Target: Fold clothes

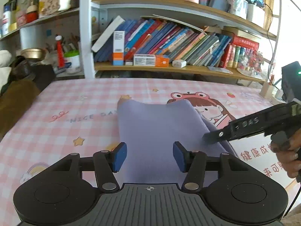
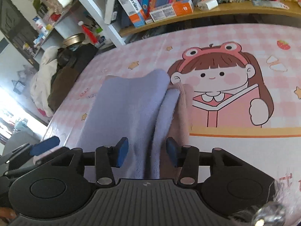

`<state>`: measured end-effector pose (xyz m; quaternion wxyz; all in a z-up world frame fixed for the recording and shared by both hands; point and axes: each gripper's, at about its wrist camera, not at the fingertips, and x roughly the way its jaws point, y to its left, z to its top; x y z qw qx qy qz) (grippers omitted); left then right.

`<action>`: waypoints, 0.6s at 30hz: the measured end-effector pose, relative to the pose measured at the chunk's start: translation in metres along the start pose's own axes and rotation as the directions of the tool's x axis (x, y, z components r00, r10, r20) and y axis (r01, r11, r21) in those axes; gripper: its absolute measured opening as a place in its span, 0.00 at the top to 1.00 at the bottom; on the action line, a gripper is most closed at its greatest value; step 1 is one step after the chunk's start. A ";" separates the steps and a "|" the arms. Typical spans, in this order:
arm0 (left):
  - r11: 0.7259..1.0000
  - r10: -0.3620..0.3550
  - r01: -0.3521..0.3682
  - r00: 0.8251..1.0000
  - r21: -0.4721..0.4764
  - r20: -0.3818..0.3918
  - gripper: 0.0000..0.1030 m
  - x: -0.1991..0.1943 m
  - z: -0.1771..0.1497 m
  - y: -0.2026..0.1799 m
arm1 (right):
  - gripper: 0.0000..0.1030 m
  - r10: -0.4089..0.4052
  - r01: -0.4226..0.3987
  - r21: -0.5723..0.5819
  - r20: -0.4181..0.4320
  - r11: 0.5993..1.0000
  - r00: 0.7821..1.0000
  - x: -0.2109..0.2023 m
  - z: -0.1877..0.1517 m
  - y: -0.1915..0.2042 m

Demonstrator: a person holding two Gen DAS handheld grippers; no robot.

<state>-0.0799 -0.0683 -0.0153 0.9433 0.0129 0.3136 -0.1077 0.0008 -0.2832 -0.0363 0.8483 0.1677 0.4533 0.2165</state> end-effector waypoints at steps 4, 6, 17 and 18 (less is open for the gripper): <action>0.998 -0.044 0.046 0.998 0.050 -0.049 0.50 0.020 -0.003 -0.006 | 0.86 0.040 -0.040 0.007 0.007 0.999 0.999 0.005 0.001 0.003; 0.998 -0.050 0.054 0.995 0.041 -0.082 0.50 0.030 -0.008 -0.005 | 0.87 0.133 -0.133 -0.012 0.095 0.991 0.986 -0.010 -0.002 0.006; 0.990 -0.117 0.123 0.989 0.073 -0.086 0.49 0.034 -0.011 -0.002 | 0.85 -0.072 0.072 0.001 0.034 0.997 0.997 0.018 -0.015 0.003; 0.990 -0.119 0.125 0.989 0.070 -0.084 0.49 0.034 -0.010 -0.001 | 0.84 -0.076 0.076 0.005 0.036 0.997 0.996 0.018 -0.015 0.003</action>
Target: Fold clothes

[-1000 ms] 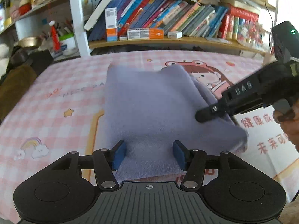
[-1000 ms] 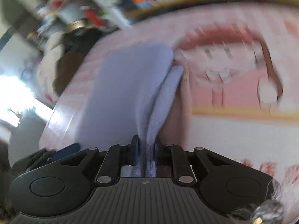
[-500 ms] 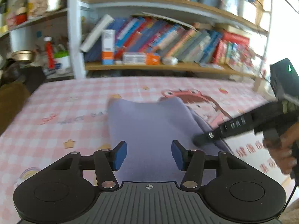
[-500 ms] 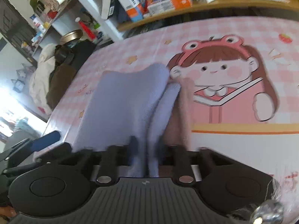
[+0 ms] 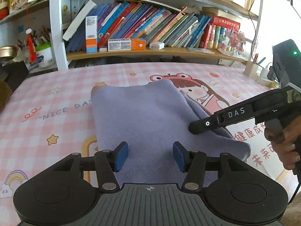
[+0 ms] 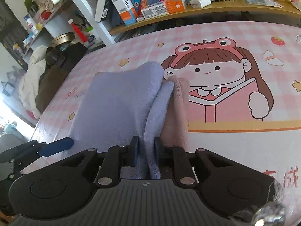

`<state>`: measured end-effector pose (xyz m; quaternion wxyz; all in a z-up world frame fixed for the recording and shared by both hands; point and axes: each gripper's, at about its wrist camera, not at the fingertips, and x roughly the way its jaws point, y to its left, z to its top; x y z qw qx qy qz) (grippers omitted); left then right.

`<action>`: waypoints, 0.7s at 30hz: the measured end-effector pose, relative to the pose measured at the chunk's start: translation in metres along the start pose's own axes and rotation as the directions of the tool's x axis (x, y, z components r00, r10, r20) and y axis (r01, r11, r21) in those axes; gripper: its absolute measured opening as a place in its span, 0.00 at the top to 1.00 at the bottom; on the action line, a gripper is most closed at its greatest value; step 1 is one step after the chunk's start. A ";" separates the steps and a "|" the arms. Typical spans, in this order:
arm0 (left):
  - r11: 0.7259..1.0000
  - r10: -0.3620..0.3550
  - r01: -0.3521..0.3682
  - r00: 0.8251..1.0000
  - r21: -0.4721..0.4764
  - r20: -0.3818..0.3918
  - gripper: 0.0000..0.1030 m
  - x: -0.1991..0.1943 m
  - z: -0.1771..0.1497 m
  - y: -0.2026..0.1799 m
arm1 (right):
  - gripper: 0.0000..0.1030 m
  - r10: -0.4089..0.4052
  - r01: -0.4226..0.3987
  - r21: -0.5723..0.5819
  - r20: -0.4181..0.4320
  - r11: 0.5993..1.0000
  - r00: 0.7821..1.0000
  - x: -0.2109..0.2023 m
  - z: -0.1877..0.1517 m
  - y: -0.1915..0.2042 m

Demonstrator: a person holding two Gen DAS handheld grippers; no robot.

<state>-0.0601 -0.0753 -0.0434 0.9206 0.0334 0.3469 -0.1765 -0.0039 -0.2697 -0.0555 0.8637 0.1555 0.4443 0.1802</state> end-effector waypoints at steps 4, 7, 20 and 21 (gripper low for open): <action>1.000 0.002 -0.002 1.000 -0.016 0.019 0.47 -0.008 0.002 0.004 | 0.70 -0.045 0.046 -0.037 0.032 0.998 0.998 -0.011 -0.003 0.012; 0.999 0.004 -0.003 0.999 -0.035 0.040 0.46 -0.017 0.002 0.007 | 0.60 -0.066 0.069 -0.047 0.067 0.997 0.996 -0.023 -0.007 0.018; 0.996 0.070 -0.067 0.996 -0.053 0.062 0.35 -0.044 -0.008 0.017 | 0.38 -0.251 0.254 0.004 0.162 0.967 0.954 -0.074 -0.048 0.032; 0.997 0.061 -0.058 0.996 -0.048 0.060 0.35 -0.044 -0.008 0.017 | 0.37 -0.256 0.260 0.003 0.162 0.966 0.953 -0.075 -0.051 0.034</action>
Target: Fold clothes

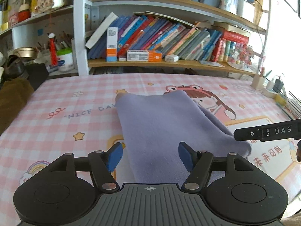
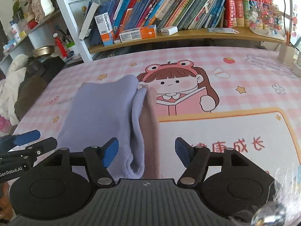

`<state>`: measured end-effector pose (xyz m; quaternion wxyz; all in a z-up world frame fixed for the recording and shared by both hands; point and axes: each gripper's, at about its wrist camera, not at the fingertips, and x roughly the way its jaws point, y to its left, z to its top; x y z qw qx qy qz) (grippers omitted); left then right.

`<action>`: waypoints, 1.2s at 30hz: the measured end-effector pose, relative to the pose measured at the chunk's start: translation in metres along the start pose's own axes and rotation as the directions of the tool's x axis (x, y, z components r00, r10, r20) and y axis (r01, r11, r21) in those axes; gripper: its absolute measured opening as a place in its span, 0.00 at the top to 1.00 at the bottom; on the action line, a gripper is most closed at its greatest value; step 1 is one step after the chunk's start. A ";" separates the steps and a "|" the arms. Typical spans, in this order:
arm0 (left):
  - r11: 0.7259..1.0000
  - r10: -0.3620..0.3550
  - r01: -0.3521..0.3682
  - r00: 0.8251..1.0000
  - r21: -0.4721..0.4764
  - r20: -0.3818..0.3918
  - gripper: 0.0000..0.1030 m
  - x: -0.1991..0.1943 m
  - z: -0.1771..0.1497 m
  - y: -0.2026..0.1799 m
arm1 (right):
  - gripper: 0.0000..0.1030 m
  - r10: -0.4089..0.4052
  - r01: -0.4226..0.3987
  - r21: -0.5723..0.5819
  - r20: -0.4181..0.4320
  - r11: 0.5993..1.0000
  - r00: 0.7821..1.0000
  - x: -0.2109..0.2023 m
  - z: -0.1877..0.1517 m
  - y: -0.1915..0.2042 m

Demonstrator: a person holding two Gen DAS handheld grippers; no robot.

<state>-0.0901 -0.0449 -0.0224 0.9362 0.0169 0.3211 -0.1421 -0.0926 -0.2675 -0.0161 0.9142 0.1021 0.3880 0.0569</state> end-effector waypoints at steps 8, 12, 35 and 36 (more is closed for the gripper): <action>0.997 -0.067 0.066 0.997 -0.042 -0.038 0.23 0.006 -0.006 0.014 | 0.24 -0.012 0.013 0.045 -0.035 0.999 0.999 -0.004 -0.014 0.006; 0.984 -0.128 0.116 0.988 -0.138 -0.082 0.20 0.019 -0.006 0.035 | 0.23 0.038 -0.024 0.141 -0.095 0.990 0.995 0.008 -0.018 -0.003; 0.930 -0.282 0.228 0.946 -0.287 -0.160 0.51 0.058 0.015 0.054 | 0.77 0.074 -0.063 0.090 -0.131 0.994 0.989 0.029 0.000 0.008; 0.936 -0.274 0.225 0.949 -0.272 -0.157 0.51 0.056 0.015 0.053 | 0.78 0.062 -0.060 0.026 -0.106 0.998 0.992 0.023 -0.001 0.018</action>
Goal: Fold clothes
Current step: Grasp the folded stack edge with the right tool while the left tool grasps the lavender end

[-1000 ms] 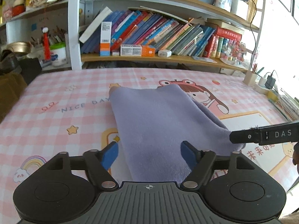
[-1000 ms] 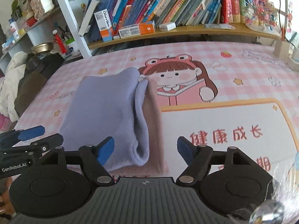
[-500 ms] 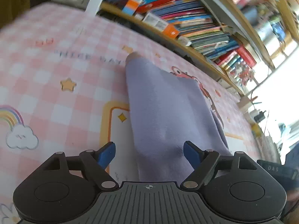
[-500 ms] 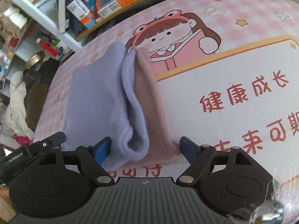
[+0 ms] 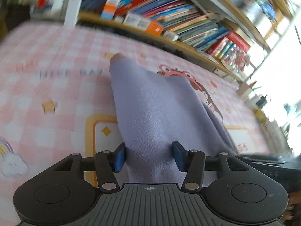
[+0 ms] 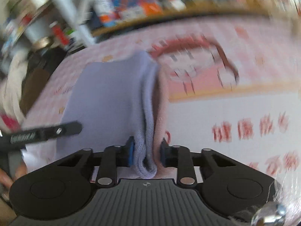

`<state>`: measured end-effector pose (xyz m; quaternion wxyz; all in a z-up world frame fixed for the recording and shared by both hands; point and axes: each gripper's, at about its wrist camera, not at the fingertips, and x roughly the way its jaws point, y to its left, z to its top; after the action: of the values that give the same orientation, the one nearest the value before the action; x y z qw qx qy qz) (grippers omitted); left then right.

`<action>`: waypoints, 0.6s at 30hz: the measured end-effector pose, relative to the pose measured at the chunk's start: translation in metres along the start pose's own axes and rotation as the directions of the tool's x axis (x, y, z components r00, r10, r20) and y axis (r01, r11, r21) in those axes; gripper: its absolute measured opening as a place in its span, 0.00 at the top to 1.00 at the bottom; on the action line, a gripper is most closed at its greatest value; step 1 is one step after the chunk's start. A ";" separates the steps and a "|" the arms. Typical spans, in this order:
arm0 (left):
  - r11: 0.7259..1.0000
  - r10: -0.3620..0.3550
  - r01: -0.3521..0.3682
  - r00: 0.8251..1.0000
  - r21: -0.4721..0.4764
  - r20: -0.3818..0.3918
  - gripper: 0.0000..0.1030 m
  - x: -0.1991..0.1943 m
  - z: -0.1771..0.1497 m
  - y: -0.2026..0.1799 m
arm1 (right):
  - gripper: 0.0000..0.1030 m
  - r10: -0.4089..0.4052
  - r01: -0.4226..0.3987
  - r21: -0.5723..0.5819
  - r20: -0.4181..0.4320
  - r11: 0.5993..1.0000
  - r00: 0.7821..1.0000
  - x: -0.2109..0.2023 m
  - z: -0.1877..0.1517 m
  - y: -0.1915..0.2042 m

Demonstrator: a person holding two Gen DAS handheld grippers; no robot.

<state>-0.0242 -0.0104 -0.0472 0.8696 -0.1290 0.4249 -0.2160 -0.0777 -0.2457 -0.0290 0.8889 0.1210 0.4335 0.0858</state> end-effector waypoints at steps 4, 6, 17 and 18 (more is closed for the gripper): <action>1.000 0.011 -0.011 1.000 0.017 0.001 0.49 -0.003 0.001 0.002 | 0.78 0.013 -0.013 0.000 0.015 1.000 1.000 -0.002 -0.009 0.003; 1.000 -0.007 0.007 1.000 -0.027 -0.019 0.46 0.000 0.001 0.013 | 0.74 0.043 -0.041 0.124 -0.012 0.991 0.999 0.003 -0.009 -0.016; 0.980 -0.134 0.122 0.989 -0.156 -0.066 0.40 0.019 -0.001 0.036 | 0.60 0.126 -0.110 0.279 -0.041 0.954 0.991 0.023 -0.002 -0.032; 0.985 -0.118 0.108 0.991 -0.136 -0.067 0.42 0.019 0.000 0.031 | 0.62 0.107 -0.095 0.238 -0.038 0.967 0.994 0.022 -0.001 -0.026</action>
<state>-0.0059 0.0079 -0.0730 0.8290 -0.2019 0.4626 -0.2410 -0.0639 -0.2651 -0.0535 0.8514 0.2454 0.4564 0.0819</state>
